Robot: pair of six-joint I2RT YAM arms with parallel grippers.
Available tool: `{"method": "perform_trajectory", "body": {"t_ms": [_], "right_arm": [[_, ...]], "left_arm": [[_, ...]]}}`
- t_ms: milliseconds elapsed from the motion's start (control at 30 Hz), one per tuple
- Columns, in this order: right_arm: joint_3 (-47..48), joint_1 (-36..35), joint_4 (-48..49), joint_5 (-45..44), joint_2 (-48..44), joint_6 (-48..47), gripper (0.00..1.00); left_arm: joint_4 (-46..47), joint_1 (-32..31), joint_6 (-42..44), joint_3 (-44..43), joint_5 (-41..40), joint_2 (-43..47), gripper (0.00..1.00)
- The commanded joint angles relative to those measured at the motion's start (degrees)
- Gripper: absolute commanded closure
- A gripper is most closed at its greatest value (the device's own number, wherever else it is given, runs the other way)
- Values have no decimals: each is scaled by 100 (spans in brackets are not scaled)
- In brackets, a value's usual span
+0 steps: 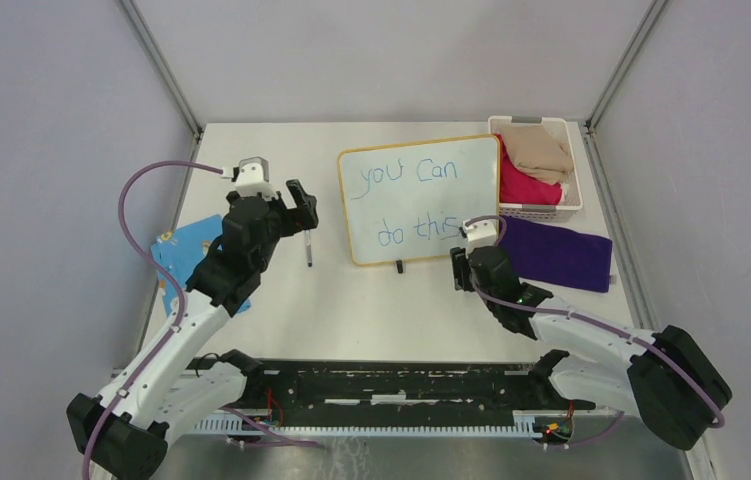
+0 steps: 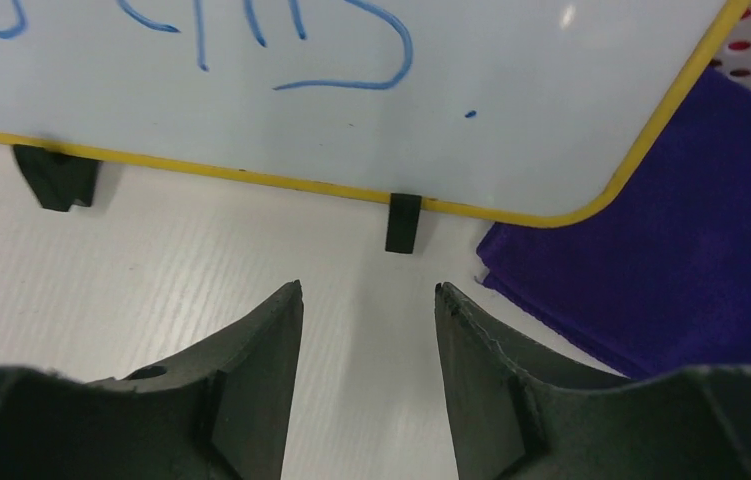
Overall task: Write a sentence on the whiteboard
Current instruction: Move the whiteboard to the center of the board.
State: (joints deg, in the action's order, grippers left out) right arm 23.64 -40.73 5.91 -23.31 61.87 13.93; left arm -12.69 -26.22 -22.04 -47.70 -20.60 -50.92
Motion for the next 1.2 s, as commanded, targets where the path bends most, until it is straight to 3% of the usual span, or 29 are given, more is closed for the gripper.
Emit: {"method": "perform_trajectory", "body": {"t_ms": [0, 567, 1167], "right_arm": [[-96, 258, 641, 231, 310, 351, 44], [352, 592, 1207, -44, 1763, 212, 49], [1046, 482, 1428, 597, 2506, 248, 69]], "left_arm": [[269, -87, 211, -81, 38, -44, 0], [234, -255, 183, -121, 143, -208, 1], [179, -305, 200, -187, 259, -375, 2]]}}
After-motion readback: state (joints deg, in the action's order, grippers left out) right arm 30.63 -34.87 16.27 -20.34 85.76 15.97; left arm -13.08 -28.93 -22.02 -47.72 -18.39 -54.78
